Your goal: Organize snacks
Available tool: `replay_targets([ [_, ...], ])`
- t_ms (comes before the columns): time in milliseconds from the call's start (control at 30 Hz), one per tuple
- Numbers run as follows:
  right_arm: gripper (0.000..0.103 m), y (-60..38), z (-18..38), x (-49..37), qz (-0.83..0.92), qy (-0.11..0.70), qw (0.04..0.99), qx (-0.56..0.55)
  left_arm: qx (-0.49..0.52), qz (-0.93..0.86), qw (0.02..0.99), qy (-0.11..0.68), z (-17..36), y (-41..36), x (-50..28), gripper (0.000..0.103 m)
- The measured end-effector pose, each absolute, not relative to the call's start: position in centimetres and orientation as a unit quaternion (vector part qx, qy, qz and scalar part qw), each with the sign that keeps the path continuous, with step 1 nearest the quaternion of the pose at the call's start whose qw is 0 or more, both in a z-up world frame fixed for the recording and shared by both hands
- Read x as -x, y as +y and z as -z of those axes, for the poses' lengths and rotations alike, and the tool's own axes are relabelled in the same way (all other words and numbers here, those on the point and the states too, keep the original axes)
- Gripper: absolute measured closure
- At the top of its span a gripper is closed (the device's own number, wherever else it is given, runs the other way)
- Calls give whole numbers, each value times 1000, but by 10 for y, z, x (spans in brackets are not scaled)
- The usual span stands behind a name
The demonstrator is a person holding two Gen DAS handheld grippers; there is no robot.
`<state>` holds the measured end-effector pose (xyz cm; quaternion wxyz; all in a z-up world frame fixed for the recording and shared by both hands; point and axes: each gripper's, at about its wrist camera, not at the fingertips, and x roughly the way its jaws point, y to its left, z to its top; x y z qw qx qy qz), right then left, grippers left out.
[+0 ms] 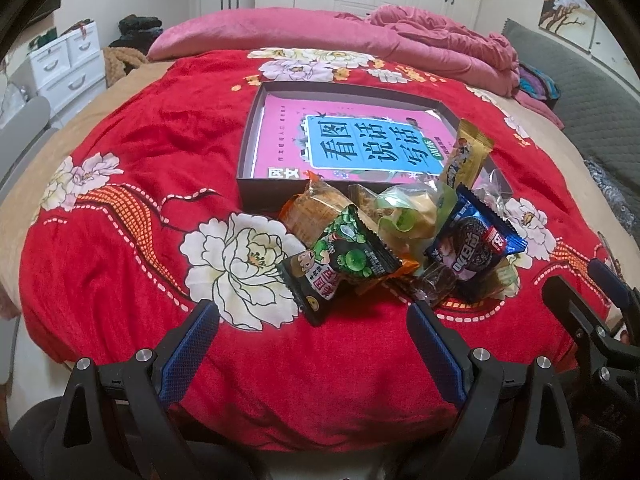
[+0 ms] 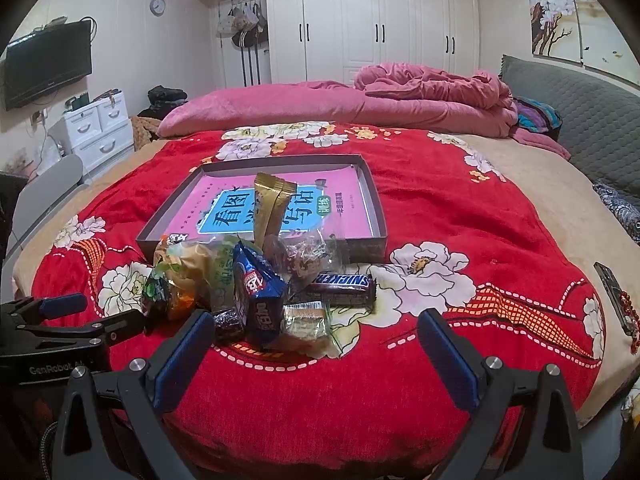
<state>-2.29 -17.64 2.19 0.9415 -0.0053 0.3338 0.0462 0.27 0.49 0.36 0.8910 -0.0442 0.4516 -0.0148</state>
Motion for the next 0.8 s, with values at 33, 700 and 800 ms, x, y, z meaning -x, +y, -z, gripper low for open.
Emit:
replay_targets([
  [33, 1, -177, -22, 23, -47, 333, 942, 5, 45, 16, 891, 451, -4, 5, -3, 8],
  [700, 1, -168, -10, 3, -77, 348, 934, 8, 71, 29, 875, 478, 12, 26, -34, 8],
  [800, 1, -166, -9, 0, -81, 350, 933, 12, 72, 31, 876, 477, 13, 26, -38, 8],
])
